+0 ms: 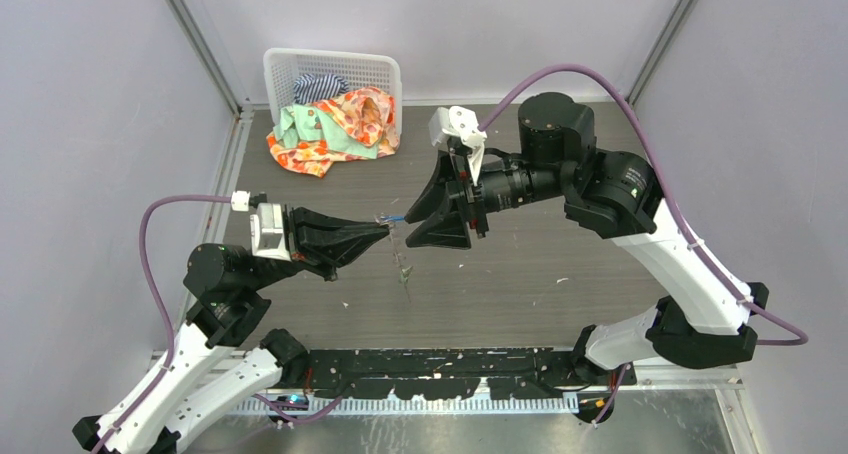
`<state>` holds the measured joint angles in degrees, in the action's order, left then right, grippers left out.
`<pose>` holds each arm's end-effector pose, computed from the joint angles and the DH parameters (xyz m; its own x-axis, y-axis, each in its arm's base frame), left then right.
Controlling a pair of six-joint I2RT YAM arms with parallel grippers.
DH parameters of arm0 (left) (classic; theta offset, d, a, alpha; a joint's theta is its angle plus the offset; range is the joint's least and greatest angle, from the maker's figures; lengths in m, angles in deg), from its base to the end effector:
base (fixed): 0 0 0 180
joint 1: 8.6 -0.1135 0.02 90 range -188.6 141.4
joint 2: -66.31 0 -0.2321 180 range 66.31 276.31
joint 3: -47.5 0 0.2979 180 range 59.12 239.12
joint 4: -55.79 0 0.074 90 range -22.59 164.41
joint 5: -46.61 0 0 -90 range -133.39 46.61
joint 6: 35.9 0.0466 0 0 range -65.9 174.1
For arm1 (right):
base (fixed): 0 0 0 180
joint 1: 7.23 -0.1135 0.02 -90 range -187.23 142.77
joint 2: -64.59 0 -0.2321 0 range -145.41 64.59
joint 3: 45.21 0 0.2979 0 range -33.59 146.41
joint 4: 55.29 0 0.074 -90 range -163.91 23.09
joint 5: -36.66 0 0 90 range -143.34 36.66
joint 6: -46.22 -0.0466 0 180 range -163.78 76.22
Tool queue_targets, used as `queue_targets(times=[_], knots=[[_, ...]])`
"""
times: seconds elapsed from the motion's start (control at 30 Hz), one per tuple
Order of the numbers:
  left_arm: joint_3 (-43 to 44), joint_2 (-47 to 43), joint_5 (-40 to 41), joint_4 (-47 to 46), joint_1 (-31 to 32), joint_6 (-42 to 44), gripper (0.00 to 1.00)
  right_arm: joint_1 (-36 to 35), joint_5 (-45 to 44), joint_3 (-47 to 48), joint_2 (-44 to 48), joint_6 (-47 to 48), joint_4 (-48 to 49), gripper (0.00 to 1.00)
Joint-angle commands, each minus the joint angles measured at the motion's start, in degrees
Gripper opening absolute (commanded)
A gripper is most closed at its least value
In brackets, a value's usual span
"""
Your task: Put the keys on the keyring
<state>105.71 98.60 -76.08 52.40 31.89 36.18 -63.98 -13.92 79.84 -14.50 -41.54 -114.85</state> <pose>0.1285 -0.1428 0.4231 0.0759 -0.4053 -0.9110 0.9753 0.2202 -0.0167 0.1343 0.2588 0.5297 -0.0904 -0.1929 -0.9771 -0.9887 -0.1002 0.1112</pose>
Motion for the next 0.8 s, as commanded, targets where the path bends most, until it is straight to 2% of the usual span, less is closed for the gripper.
queue_targets(times=[0.0,0.4,0.77], knots=[[2.4,0.1,-0.6,-2.8,-0.3,-0.7,0.00,0.2,-0.3,2.1,0.3,3.7,3.2,0.45],[2.3,0.0,-1.2,-2.9,-0.3,-0.8,0.00,0.2,0.1,-0.6,0.3,7.8,8.1,0.43],[2.5,0.0,-1.7,-2.8,-0.4,-0.9,0.00,0.2,1.1,-0.4,-1.0,9.2,6.9,0.40]])
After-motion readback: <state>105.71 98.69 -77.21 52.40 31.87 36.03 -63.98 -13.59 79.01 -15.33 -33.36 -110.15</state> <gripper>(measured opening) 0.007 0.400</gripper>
